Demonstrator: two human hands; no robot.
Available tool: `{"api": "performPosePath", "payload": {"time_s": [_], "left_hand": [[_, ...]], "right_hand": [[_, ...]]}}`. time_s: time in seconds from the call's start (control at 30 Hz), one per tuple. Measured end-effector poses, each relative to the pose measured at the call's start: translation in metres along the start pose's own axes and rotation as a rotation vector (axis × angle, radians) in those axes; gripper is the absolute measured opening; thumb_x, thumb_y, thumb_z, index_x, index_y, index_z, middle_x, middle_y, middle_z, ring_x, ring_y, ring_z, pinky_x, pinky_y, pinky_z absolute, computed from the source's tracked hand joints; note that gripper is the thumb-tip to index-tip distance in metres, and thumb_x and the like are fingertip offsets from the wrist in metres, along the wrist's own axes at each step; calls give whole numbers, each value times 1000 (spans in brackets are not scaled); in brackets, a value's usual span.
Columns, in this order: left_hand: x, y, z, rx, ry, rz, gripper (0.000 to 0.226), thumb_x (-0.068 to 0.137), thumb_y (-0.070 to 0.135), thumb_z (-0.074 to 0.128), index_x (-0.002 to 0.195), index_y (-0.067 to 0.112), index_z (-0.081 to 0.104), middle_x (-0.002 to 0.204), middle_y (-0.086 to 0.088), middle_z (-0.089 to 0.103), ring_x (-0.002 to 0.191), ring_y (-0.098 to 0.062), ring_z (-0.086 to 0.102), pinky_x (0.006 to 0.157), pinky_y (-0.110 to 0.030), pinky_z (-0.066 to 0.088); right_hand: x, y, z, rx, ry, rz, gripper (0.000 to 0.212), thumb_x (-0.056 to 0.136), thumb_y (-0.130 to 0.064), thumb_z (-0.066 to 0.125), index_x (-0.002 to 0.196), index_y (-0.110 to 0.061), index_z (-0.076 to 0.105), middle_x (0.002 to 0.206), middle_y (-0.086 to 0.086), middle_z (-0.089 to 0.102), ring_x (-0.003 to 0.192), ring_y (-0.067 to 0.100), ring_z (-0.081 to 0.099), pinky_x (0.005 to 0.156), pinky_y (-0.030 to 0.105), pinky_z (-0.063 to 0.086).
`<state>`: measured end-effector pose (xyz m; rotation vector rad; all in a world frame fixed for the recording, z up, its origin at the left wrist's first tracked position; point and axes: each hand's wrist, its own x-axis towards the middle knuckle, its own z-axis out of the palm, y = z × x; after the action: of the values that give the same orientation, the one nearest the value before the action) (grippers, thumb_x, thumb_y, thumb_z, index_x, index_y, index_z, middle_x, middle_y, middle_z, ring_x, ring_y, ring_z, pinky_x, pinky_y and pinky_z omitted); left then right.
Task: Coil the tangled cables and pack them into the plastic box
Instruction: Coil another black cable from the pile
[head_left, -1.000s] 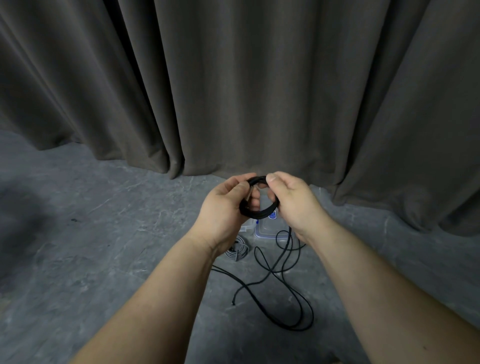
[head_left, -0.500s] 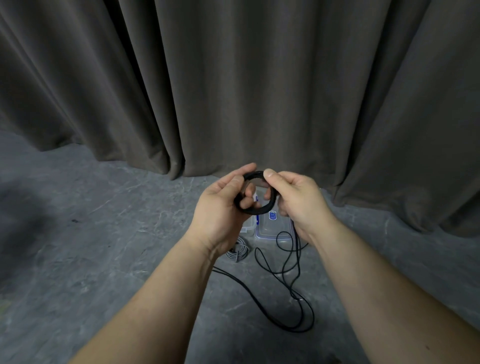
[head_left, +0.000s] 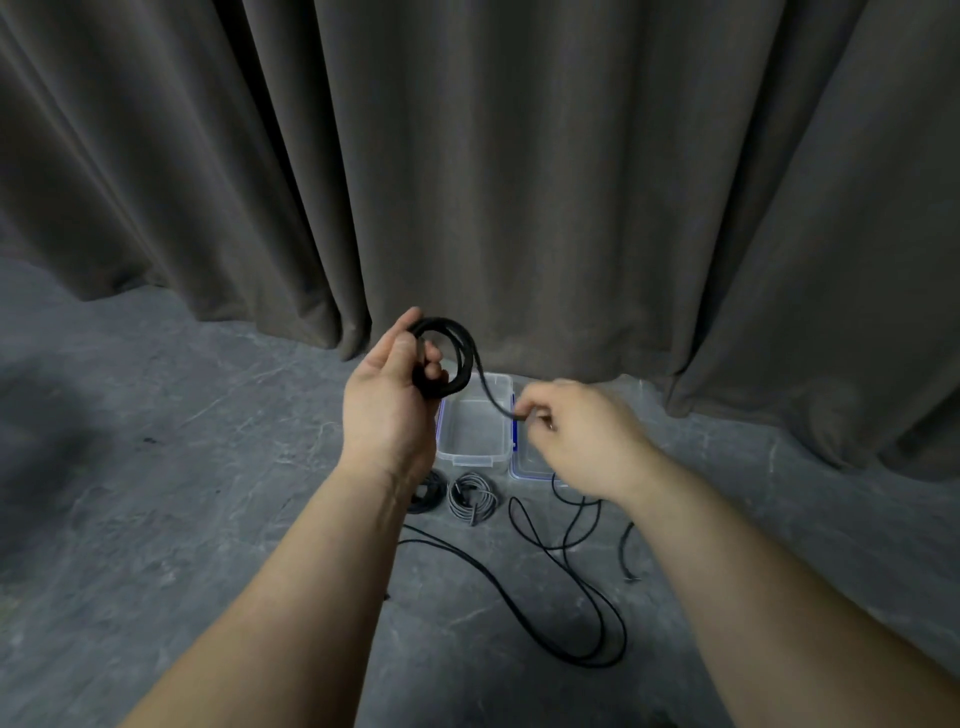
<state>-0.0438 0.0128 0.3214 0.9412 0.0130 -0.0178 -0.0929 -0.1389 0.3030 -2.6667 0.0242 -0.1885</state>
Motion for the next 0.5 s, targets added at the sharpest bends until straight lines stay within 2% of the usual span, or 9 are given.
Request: {"api": "performPosePath", "payload": {"time_s": [0.07, 0.13, 0.23, 0.3, 0.4, 0.47, 0.5], "left_hand": [[-1, -2, 0, 55, -11, 11, 26, 102, 6, 37, 113, 12, 59, 63, 0, 51, 54, -7, 43, 67, -23, 36], [-3, -4, 0, 84, -33, 6, 26, 102, 5, 36, 115, 12, 58, 63, 0, 51, 54, -7, 43, 67, -23, 36], [-4, -6, 0, 129, -64, 6, 26, 102, 5, 37, 113, 14, 59, 63, 0, 52, 55, -8, 42, 68, -22, 38], [-4, -9, -2, 217, -78, 25, 26, 101, 6, 39, 112, 18, 60, 66, 1, 53, 59, -9, 43, 70, -21, 40], [-7, -14, -3, 348, -103, 23, 26, 102, 8, 40, 116, 18, 60, 71, 0, 55, 62, -9, 46, 68, -20, 44], [-9, -17, -1, 366, -127, -18, 26, 102, 8, 40, 116, 16, 61, 75, -3, 58, 67, -11, 53, 66, -20, 51], [-11, -18, 1, 363, -145, -46, 26, 102, 8, 40, 114, 16, 62, 80, -7, 61, 73, -15, 57, 71, -23, 56]], "right_hand": [[0, -7, -1, -56, -167, -73, 37, 94, -11, 44, 118, -32, 63, 105, -8, 51, 97, 18, 53, 82, 26, 43], [1, -9, -2, -59, -249, -85, 51, 93, 0, 42, 127, -33, 59, 105, -9, 41, 101, 17, 49, 86, 29, 44], [1, -8, -3, -33, -312, -88, 61, 90, 9, 39, 131, -33, 58, 104, -7, 37, 95, 14, 44, 80, 26, 42], [1, -11, -4, -22, -319, -136, 60, 89, 9, 42, 128, -32, 60, 106, -8, 42, 97, 14, 49, 82, 29, 48], [-1, -19, -8, 41, -217, -255, 45, 89, 3, 49, 117, -26, 69, 105, -5, 59, 97, 18, 59, 86, 34, 51], [-2, -22, -11, 175, -33, -303, 31, 87, -1, 56, 102, -21, 74, 99, -4, 69, 91, 14, 63, 83, 31, 51], [-2, -22, -12, 265, 59, -281, 24, 85, -2, 61, 94, -20, 74, 94, -4, 71, 85, 12, 65, 80, 31, 52]]}}
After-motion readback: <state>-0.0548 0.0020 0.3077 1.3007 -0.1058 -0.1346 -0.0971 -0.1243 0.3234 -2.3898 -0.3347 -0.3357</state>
